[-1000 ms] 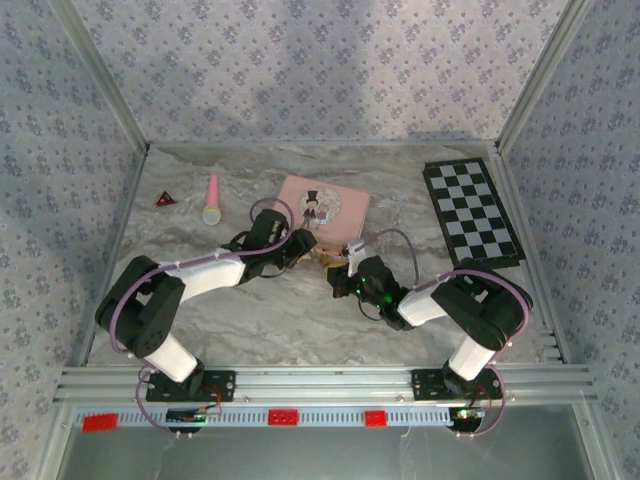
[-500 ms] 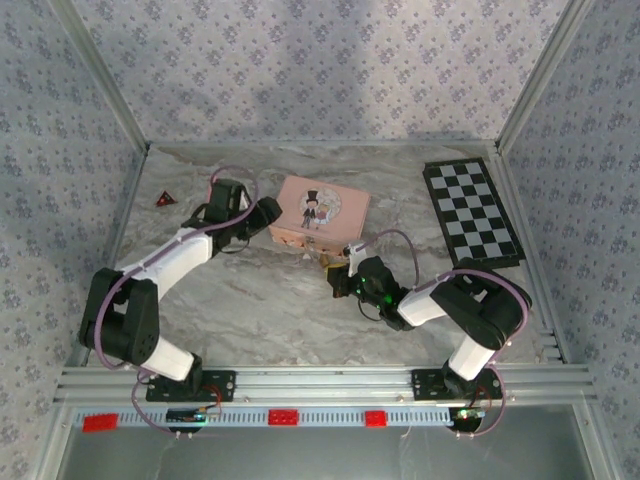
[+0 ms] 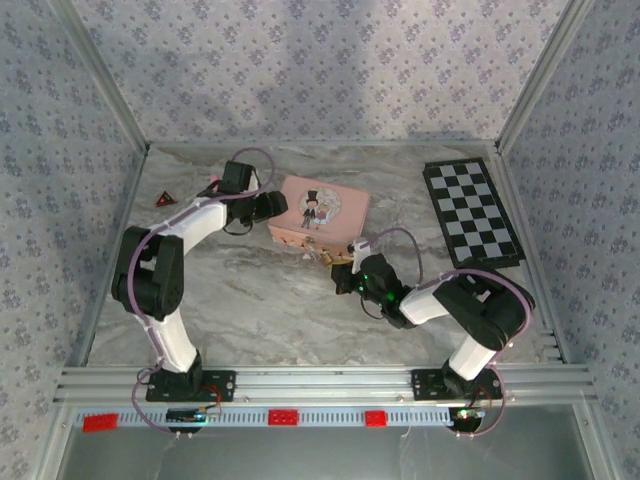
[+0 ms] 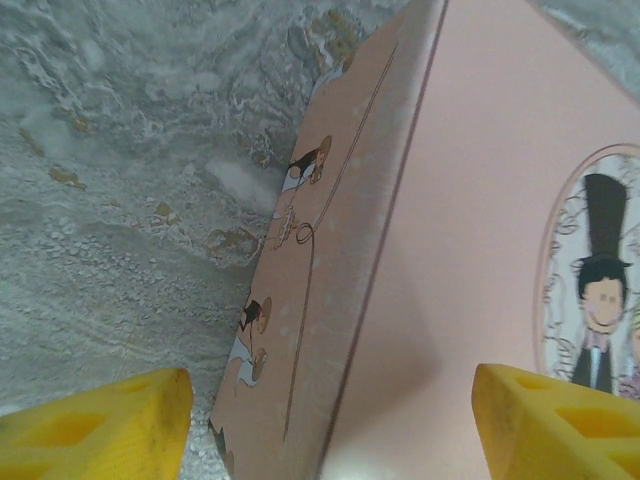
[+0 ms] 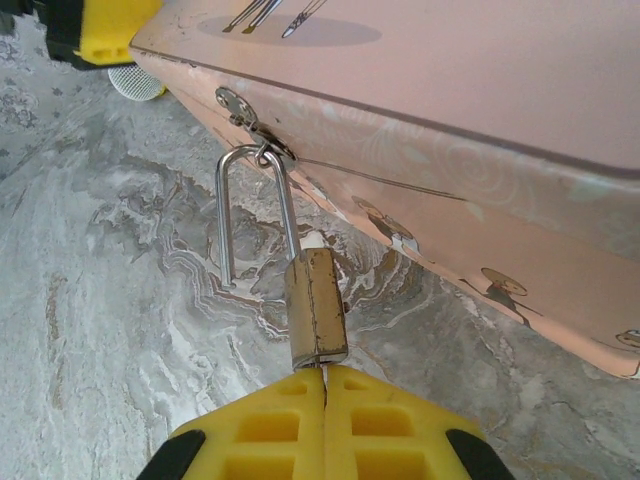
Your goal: Unlock the padlock with the key
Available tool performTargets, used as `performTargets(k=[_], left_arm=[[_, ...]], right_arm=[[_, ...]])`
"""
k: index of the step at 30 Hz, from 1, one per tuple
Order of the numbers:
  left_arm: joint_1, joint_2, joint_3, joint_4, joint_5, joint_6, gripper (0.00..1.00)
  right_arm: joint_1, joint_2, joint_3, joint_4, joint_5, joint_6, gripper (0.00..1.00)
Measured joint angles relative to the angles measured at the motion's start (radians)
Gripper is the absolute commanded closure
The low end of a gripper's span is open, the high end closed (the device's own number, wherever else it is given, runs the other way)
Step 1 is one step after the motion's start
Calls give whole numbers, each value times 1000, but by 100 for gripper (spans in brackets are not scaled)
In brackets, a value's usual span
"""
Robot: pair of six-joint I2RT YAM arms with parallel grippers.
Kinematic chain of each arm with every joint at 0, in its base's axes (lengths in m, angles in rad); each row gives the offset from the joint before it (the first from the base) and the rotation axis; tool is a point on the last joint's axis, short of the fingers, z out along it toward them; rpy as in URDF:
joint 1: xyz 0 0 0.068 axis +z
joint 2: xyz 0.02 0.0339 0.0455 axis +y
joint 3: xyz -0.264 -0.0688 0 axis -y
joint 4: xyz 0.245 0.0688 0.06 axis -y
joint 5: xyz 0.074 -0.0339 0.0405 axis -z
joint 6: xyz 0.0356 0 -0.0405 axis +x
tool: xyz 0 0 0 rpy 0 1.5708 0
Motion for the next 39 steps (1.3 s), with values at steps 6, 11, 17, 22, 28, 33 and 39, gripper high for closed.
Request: performTargets(k=[6,11,17,22,28,33,39], left_arm=[[-18,25,14,6,34,5,32],[-64,22,5,25,6,-25,36],[-124,-32,-68,76,-91,-90,37],[-176,-87,-150,126,-149,-161,37],[-227,-127,-212,175,-201,-254,37],[-252,-138,-240,206,-208,-311,36],[-252,-138,-240,206,-208,-324,36]], right_arm=[[-16,-14,0,-16,7,1,100],[-35,-18,0,-34,7,7,100],[-36,-29,-8,-87,25,20,100],[-36,-79,-34,-156,57,55,100],[-15,-158,-60,-247,122,128,100],[15,-201,-69,-293,139,190,100],[40,-206,-87,-309,146,220,100]])
